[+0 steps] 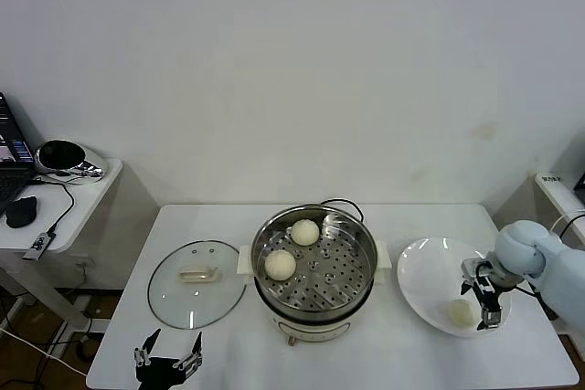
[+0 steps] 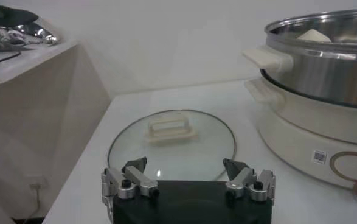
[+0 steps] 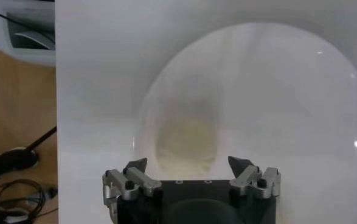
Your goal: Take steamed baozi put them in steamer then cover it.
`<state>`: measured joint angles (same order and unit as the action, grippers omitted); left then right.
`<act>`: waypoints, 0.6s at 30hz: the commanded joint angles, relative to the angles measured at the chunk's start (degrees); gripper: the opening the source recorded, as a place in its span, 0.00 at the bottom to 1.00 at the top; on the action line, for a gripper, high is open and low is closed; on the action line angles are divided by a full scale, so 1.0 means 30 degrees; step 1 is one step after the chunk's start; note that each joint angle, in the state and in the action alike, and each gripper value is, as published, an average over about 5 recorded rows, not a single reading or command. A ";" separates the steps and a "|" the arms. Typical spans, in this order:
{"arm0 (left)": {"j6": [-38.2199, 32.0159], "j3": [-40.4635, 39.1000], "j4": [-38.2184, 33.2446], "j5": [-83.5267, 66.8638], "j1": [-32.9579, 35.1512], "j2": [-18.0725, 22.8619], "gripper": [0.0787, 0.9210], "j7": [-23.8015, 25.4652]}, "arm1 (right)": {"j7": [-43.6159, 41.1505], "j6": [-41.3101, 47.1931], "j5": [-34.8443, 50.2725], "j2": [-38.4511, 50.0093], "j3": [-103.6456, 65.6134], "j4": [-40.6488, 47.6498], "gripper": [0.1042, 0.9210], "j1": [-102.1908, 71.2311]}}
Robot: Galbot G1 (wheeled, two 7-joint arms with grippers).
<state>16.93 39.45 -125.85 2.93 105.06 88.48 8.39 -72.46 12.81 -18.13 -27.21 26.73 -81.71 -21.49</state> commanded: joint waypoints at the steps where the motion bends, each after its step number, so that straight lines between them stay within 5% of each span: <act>1: -0.0022 0.0039 0.0083 0.0144 0.0054 -0.0029 0.88 -0.0031 | 0.0415 -0.0026 -0.0090 -0.0215 -0.0336 0.0415 0.88 -0.0637; 18: -0.0036 -0.0020 0.0397 0.0155 -0.0115 -0.0006 0.88 -0.0030 | 0.0718 0.0234 0.0238 -0.0632 -0.0196 0.0811 0.88 -0.0336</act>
<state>16.83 39.40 -124.82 3.31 104.78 88.56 8.32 -70.72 13.48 -17.62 -28.83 26.20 -79.67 -22.37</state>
